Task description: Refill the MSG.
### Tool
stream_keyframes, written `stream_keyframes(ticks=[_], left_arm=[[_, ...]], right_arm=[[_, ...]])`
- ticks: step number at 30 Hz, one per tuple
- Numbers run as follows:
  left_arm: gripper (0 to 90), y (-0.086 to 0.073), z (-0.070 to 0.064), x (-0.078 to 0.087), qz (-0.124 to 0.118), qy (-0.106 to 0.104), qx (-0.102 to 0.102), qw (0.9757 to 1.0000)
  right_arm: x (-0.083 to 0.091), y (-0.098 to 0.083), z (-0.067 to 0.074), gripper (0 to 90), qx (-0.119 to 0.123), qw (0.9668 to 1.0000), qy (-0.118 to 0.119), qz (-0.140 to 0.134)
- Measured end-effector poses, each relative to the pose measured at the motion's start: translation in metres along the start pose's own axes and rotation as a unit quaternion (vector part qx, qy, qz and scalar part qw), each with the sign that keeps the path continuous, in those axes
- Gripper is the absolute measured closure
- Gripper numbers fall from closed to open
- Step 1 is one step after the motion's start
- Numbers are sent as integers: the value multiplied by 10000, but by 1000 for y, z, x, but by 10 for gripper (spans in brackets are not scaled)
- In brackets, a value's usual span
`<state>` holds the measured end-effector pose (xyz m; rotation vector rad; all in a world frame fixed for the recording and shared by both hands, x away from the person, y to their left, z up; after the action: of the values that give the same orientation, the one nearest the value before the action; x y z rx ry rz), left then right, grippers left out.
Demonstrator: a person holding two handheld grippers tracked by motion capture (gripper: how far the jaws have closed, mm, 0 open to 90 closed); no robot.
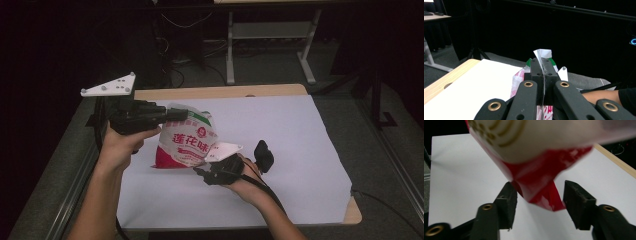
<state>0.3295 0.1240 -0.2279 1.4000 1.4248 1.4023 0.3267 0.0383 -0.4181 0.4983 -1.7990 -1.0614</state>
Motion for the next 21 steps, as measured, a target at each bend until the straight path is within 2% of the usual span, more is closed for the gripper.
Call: stream_keyframes(ticks=[3, 6, 8, 11, 18, 21], left_arm=[[900, -2, 0, -1, 31, 37, -7, 10000], [900, -3, 1, -1, 38, 85, -1, 10000], [900, -3, 2, -1, 16, 91, 26, 10000], [900, -3, 2, -1, 11, 132, 9, 9999], [900, -4, 7, -1, 46, 253, 31, 9997], [900, -5, 9, -3, 124, 327, -1, 9994]], right_arm=[[-2, -2, 3, 557, 62, 9999, -69, 43], [-5, -4, 7, 607, 48, 9998, -162, 50], [-7, -4, 9, 634, 105, 9994, -327, 65], [-8, -3, 12, 692, 90, 9990, -441, 56], [-9, -3, 23, 736, 190, 9971, -734, -78], [-11, -4, 29, 739, 282, 9965, -773, -164]])
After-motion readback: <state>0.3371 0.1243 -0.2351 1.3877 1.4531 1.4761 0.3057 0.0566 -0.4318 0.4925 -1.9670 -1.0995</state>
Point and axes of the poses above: each handheld gripper's, and its own axes: x roughly backward along the jaws, y roughly out of its top, z roughly to its left, the point moved 9 cm from there along -x, roughly forward along the jaws, and after that the axes turned 3 degrees about x, right-handed, at the moved point
